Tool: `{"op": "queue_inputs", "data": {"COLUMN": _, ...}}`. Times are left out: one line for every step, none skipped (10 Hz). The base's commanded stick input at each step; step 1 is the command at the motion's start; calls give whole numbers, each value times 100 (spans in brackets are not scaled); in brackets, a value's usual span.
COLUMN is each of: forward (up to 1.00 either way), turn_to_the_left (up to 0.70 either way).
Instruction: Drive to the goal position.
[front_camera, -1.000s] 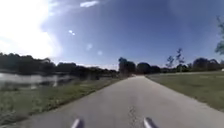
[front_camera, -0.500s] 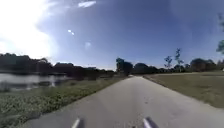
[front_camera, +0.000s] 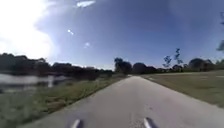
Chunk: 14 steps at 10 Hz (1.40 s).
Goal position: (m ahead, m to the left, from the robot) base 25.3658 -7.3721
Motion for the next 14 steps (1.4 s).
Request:
{"op": "queue_inputs", "data": {"forward": 70, "turn_to_the_left": 0}}
{"op": "queue_inputs", "data": {"forward": 70, "turn_to_the_left": 0}}
{"op": "queue_inputs", "data": {"forward": 70, "turn_to_the_left": 0}}
{"op": "queue_inputs", "data": {"forward": 70, "turn_to_the_left": 0}}
{"op": "queue_inputs", "data": {"forward": 70, "turn_to_the_left": 0}}
{"op": "queue_inputs", "data": {"forward": 70, "turn_to_the_left": 0}}
{"op": "queue_inputs", "data": {"forward": 70, "turn_to_the_left": 0}}
{"op": "queue_inputs", "data": {"forward": 70, "turn_to_the_left": 0}}
{"op": "queue_inputs", "data": {"forward": 70, "turn_to_the_left": 0}}
{"op": "queue_inputs", "data": {"forward": 70, "turn_to_the_left": 0}}
{"op": "queue_inputs", "data": {"forward": 70, "turn_to_the_left": 0}}
{"op": "queue_inputs", "data": {"forward": 70, "turn_to_the_left": 0}}
{"op": "queue_inputs", "data": {"forward": 70, "turn_to_the_left": 0}}
{"op": "queue_inputs", "data": {"forward": 70, "turn_to_the_left": 0}}
